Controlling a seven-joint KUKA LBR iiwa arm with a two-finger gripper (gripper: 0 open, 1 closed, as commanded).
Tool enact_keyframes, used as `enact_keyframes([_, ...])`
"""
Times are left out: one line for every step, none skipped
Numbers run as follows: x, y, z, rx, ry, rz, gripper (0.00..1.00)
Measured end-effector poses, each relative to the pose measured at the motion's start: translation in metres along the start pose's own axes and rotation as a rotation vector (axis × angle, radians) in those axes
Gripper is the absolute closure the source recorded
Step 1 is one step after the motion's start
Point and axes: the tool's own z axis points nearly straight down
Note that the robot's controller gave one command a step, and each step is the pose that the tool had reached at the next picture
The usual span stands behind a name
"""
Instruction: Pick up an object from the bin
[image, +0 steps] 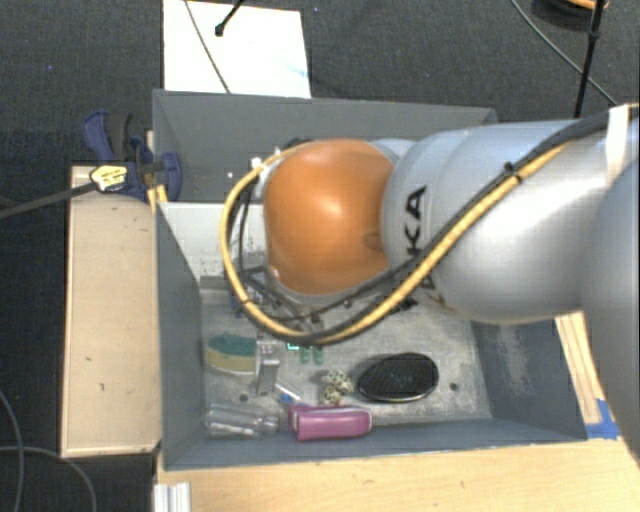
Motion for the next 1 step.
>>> enact_keyframes([-0.02,-0.0398,0.0751,0.003,-0.001,0.115,0.0])
